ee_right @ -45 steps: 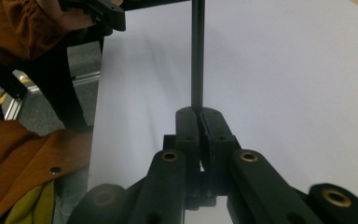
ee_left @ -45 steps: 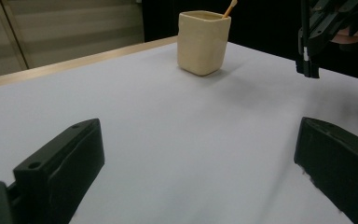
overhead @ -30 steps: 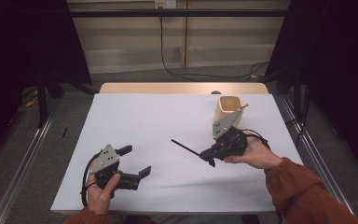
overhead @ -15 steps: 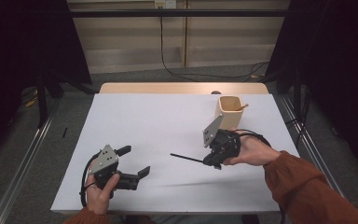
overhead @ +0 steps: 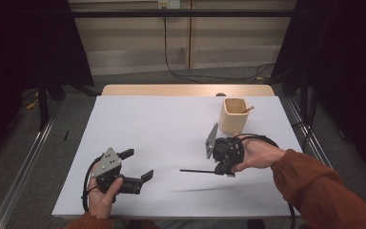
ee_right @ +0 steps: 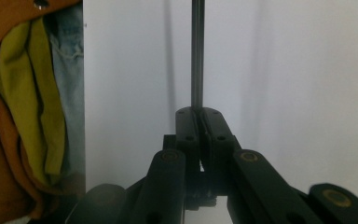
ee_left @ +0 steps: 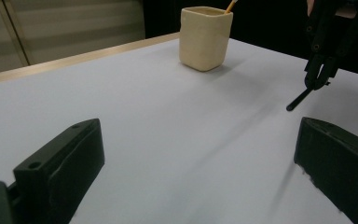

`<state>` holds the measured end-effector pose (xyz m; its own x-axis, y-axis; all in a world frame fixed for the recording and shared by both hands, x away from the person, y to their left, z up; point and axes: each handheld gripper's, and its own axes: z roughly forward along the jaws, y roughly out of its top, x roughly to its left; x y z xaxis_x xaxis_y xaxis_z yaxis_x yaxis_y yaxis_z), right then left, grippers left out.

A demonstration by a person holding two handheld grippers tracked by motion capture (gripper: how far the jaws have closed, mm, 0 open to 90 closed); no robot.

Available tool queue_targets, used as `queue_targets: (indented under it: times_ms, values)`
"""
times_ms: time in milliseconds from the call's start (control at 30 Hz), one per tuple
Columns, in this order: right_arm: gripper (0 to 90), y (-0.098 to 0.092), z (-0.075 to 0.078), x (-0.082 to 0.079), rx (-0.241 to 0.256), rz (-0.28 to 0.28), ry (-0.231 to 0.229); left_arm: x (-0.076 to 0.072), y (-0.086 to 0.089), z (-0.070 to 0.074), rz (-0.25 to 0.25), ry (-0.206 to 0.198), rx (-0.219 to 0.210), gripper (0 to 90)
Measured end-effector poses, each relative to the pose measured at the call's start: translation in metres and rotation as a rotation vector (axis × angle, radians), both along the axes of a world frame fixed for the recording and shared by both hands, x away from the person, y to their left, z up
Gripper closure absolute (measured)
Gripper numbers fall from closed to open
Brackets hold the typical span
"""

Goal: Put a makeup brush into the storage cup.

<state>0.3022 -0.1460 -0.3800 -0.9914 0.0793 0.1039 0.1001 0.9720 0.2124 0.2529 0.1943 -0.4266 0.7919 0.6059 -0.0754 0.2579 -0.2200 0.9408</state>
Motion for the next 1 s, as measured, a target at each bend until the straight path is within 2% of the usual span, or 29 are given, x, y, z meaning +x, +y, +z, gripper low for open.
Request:
queue_targets:
  times_ms: [133,167,300,467,600,700,800,900,1000]
  values:
    - [86.2,0.002,-0.002,-0.001,-0.029,0.019,0.002,0.0,0.001,0.001,-0.001,0.0,-0.002,1.5]
    - [86.2,0.004,-0.003,-0.002,-0.046,0.027,0.009,0.0,0.001,0.001,-0.002,0.001,0.006,1.5]
    - [86.1,0.005,-0.005,-0.002,-0.059,0.032,0.012,0.0,0.002,0.004,0.011,0.001,0.023,1.5]
    - [86.2,0.002,-0.004,-0.001,-0.019,0.019,0.013,-0.002,0.008,0.013,-0.005,0.001,-0.018,1.5]
    - [86.1,0.0,-0.003,-0.001,-0.007,0.015,0.019,0.001,0.013,0.021,-0.014,0.012,-0.077,1.5]
    - [86.1,-0.001,-0.001,-0.002,0.002,0.012,0.011,0.003,0.016,0.026,-0.006,0.001,-0.067,1.5]
    - [86.1,-0.003,-0.001,-0.001,0.01,0.011,0.01,0.006,0.021,0.032,0.0,-0.004,-0.087,1.5]
    - [86.1,-0.004,-0.002,0.001,0.016,0.005,0.007,0.011,0.021,0.039,-0.002,-0.001,-0.075,1.7]
    - [86.1,-0.003,-0.004,0.001,0.013,0.006,0.013,0.014,0.017,0.04,-0.04,0.002,-0.065,2.1]
